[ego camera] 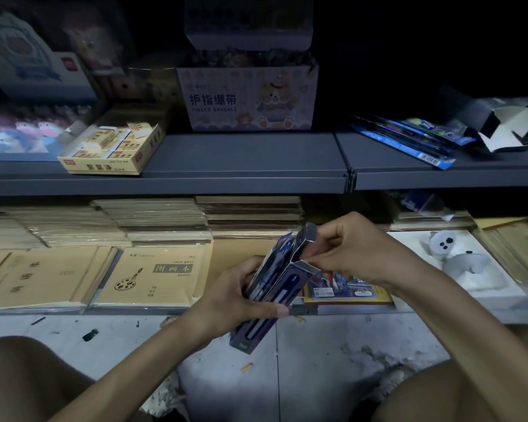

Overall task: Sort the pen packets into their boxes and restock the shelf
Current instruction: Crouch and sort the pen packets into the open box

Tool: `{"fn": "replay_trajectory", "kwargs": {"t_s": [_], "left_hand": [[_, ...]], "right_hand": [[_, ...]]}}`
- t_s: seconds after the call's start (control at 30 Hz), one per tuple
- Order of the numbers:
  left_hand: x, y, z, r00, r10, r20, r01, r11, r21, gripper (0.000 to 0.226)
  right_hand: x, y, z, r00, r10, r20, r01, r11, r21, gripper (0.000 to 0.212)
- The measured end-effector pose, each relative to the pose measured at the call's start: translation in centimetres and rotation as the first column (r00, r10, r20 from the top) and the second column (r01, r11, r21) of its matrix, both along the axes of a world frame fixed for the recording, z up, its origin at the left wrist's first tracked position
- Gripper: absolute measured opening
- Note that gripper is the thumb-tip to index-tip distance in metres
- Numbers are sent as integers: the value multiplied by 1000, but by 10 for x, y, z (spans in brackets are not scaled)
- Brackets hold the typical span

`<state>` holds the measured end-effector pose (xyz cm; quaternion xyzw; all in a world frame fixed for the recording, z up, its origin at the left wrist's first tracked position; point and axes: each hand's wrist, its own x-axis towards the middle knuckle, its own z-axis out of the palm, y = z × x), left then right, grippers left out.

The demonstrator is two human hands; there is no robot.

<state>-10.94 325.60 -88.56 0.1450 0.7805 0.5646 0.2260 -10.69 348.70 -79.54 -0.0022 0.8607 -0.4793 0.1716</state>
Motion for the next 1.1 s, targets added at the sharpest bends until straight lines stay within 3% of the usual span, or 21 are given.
{"fn": "replay_trajectory", "kwargs": {"t_s": [0.17,0.3,0.4,0.53,0.7,1.1], "left_hand": [[-1,-1,0,999,-27,43,26,1000,3,65],[0,-2,-4,999,-38,36,39,999,-25,62],[-1,0,-7,999,-53,-9,53,998,-41,65],[-2,1,-10,994,-82,-68,78,995,-61,68],[-4,-3,-13,993,-100,-63,96,993,-71,66],[-2,-4,-9,988,-152,-9,152,988,-17,66]], "right_hand": [[2,11,9,996,-69,-62,71,997,20,9],[4,26,17,900,-236,-368,213,972,-102,18],[3,16,16,879,-45,-475,48,999,-6,9],[-2,10,8,883,251,-398,-134,945,299,10],[-8,1,2,874,365,-322,-225,889,398,12],[-7,-10,11,857,396,-329,-267,889,373,6]]}}
